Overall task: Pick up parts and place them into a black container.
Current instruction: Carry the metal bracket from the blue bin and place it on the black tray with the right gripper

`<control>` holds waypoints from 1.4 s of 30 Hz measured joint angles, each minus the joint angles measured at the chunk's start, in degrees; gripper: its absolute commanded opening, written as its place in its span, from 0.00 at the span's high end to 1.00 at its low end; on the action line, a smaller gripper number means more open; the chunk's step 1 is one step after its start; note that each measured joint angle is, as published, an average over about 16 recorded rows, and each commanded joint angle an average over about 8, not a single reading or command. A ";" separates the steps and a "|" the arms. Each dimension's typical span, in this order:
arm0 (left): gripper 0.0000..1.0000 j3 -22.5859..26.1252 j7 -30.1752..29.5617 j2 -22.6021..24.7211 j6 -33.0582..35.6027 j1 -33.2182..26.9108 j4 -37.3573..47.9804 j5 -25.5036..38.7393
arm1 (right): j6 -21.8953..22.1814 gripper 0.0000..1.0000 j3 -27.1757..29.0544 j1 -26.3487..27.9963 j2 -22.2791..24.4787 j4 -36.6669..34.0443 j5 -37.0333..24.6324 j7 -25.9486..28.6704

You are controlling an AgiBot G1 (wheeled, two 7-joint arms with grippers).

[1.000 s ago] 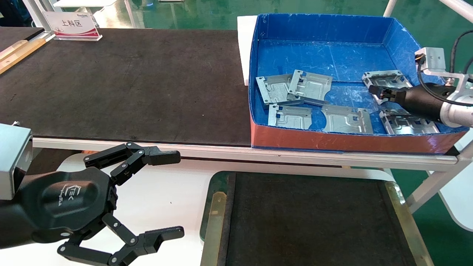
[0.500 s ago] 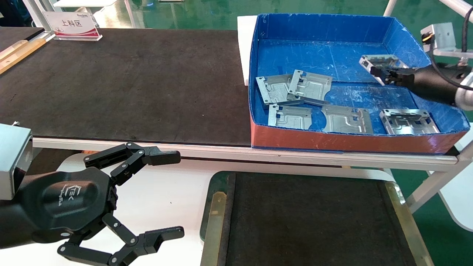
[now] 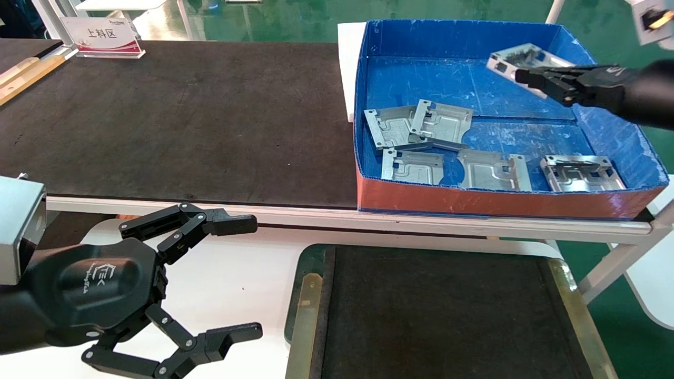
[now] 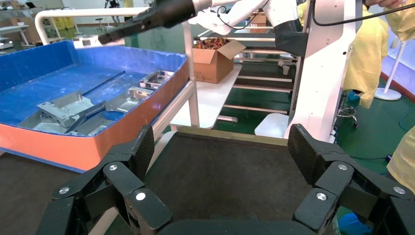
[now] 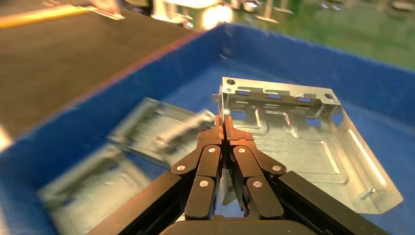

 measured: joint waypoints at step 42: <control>0.00 0.01 0.00 0.00 0.00 0.00 0.00 0.00 | -14.94 1.00 -12.52 -27.07 15.74 53.55 27.85 16.18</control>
